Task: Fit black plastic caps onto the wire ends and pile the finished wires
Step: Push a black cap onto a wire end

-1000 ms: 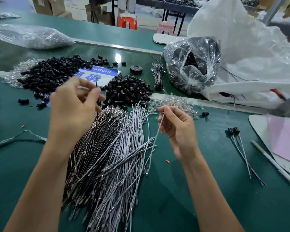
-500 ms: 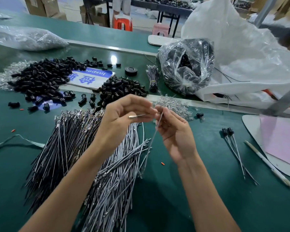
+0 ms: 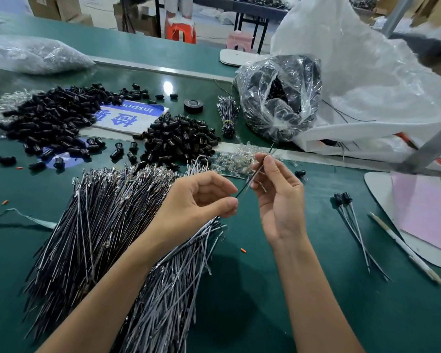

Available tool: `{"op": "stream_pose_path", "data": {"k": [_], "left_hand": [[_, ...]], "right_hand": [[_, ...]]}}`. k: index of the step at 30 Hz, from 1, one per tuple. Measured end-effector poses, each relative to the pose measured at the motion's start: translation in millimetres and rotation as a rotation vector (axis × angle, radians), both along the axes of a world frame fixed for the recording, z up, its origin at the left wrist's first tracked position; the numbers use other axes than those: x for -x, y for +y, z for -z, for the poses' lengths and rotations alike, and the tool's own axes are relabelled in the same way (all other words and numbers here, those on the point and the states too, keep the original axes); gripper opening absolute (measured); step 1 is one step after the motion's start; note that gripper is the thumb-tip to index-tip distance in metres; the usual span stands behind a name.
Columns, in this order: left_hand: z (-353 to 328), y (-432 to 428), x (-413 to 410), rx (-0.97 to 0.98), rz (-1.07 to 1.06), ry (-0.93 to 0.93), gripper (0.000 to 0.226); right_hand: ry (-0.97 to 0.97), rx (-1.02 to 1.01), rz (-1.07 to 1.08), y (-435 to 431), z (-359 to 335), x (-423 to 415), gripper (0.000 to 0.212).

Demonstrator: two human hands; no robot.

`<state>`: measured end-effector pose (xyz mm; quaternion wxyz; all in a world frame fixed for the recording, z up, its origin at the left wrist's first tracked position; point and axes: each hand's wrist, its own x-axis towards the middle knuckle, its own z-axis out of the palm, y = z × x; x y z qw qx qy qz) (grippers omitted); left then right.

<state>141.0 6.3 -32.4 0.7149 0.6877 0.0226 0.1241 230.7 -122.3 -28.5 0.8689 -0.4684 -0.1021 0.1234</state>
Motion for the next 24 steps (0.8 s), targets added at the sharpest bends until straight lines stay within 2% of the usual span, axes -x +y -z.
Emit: {"op": "stream_pose_path", "data": {"k": [4,9,12,14,16,18,24], "left_hand": [[2,2,0,-0.038,-0.006,0.067,0.013],[0,5,-2,-0.161,-0.104,0.137,0.003],[-7,-1,-4,-0.138,-0.186,0.029,0.009],[-14,-5,-7,-0.115,-0.224,-0.046,0.012],[-17,-8,-11,-0.207,-0.259,-0.076,0.008],[-16,-9,-13,-0.267,-0.278,-0.068,0.006],[-8,-14,-11,-0.185,-0.235,-0.016,0.009]], "right_hand": [[-0.044,0.064,0.042,0,-1,1,0.014],[-0.135,0.034,0.030,-10,-9,-5,0.011],[-0.352,0.255,-0.050,-20,-12,-6,0.009],[-0.498,0.440,-0.122,-21,-10,-3,0.016],[-0.596,0.574,-0.146,-22,-9,0,0.017],[-0.635,0.663,-0.140,-24,-9,-1,0.017],[-0.674,0.793,-0.105,-33,-7,-5,0.017]]}}
